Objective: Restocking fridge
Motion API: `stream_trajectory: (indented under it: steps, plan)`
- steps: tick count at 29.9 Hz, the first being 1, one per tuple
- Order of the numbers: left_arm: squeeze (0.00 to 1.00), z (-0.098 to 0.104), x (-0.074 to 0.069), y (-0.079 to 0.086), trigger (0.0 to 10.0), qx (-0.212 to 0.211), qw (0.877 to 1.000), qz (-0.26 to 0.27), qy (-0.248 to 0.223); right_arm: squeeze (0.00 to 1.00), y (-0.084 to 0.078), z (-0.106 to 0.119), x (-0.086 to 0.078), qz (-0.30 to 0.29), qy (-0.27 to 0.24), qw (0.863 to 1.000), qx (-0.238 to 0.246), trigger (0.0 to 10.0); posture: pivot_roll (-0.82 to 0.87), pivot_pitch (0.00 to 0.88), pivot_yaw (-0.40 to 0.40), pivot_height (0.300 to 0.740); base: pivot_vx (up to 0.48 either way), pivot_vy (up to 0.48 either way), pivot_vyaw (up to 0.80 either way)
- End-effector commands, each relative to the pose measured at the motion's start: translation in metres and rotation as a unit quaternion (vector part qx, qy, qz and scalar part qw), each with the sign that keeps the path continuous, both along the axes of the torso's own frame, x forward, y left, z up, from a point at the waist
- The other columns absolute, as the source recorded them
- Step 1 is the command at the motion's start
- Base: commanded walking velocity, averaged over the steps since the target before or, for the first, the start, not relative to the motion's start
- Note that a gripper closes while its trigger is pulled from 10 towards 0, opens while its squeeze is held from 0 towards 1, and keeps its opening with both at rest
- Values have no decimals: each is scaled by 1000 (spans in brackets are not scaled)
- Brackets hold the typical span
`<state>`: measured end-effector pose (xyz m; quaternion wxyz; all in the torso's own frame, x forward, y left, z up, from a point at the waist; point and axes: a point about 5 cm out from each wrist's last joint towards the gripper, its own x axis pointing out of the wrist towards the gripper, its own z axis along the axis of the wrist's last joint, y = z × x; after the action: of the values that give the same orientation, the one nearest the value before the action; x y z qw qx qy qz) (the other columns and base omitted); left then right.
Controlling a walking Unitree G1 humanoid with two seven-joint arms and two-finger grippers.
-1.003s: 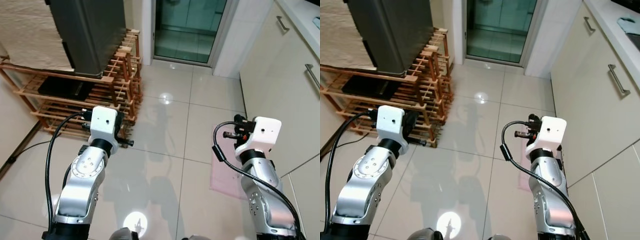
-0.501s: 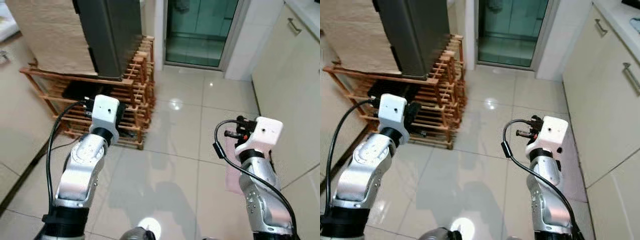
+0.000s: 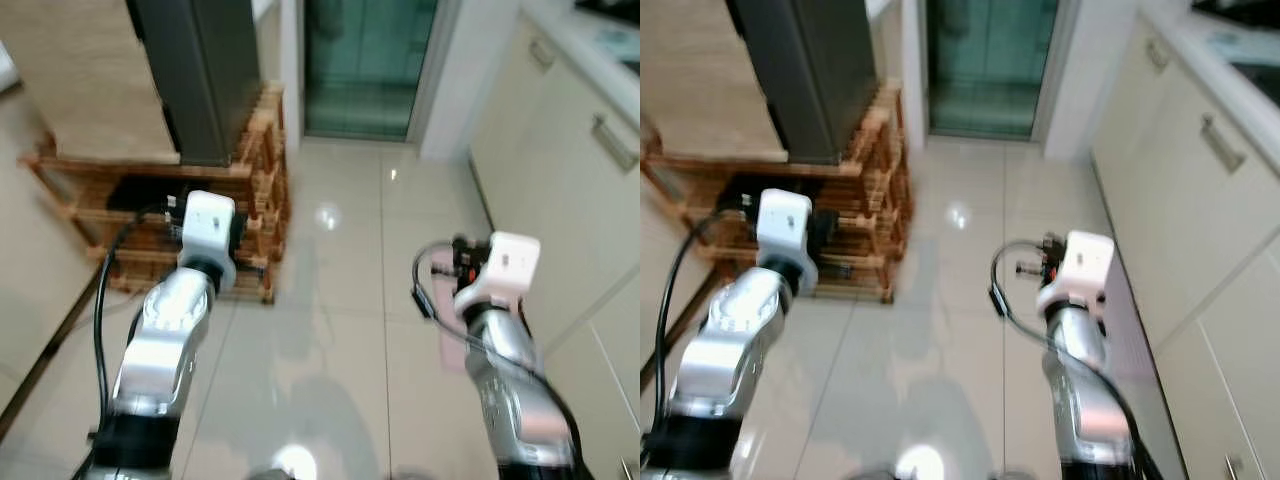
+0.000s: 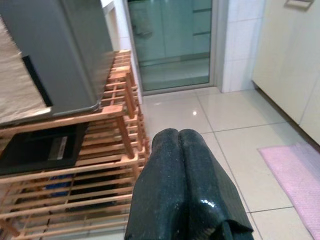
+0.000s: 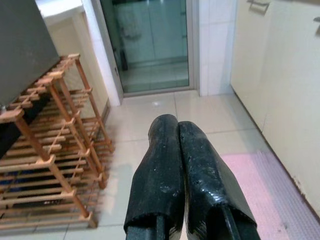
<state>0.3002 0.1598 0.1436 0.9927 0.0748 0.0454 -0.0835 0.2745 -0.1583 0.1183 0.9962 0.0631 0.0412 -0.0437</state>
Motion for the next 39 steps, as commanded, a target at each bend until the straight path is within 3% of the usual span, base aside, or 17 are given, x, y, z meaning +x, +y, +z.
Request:
stream_trajectory:
  steps: [1, 16, 39]
  plan:
    - [0, 1, -2, -1, 10000, -2, 1000, 5, -6, 0, -4, 2, 5, 4, 7, 1000, -11, 10000, -7, 21, 19, 740, 0, 326, -600]
    - [0, 3, 1, 1, 10000, 1, 1000, 13, -10, 0, 2, 5, 12, 18, 4, 1000, -8, 10000, 1, 15, 12, 740, 0, 272, -233]
    - [0, 3, 2, 2, 10000, 4, 1000, 14, -11, 0, 10, 3, 13, 38, 9, 999, -9, 10000, 3, 0, -4, 740, 0, 47, 0]
